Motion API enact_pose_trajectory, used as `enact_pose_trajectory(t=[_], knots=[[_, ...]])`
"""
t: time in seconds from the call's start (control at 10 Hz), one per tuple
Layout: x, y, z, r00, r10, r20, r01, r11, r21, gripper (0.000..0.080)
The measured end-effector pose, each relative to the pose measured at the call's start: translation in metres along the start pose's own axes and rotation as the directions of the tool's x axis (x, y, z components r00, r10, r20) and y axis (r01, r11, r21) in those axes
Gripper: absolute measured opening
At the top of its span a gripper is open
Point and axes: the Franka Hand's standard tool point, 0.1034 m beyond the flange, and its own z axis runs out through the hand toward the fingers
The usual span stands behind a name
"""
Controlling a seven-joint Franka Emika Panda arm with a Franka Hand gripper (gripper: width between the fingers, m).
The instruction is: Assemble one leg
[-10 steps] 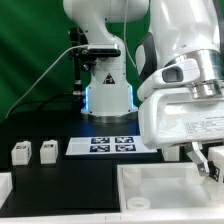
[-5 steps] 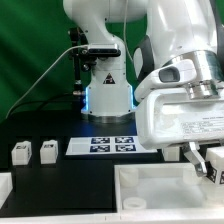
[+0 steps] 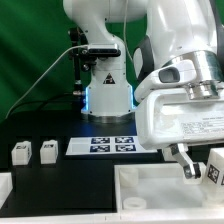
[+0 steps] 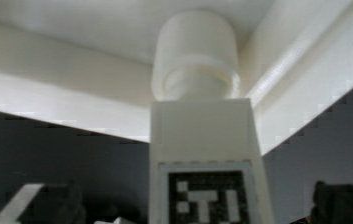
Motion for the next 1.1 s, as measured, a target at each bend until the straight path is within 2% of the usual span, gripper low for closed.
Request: enact_pose_trajectory(t=[0.7,0.8,0.9,1.1], knots=[[0.0,0.0,0.0,1.0,-0.002,0.002,0.002,1.0,0.0,0.0649],[-0.003,-0.002,-0.001,0.996,0.01,0.092,-0.012,1.0,0.017,0.0649],[0.009,-0.001,-0.015,0.992,0.012,0.123,-0.015,1.0,0.023,0.0649],[0.017,-0.011,-0.032,0.919,0.023,0.394,-0.053,0.996,0.066,0.0649]])
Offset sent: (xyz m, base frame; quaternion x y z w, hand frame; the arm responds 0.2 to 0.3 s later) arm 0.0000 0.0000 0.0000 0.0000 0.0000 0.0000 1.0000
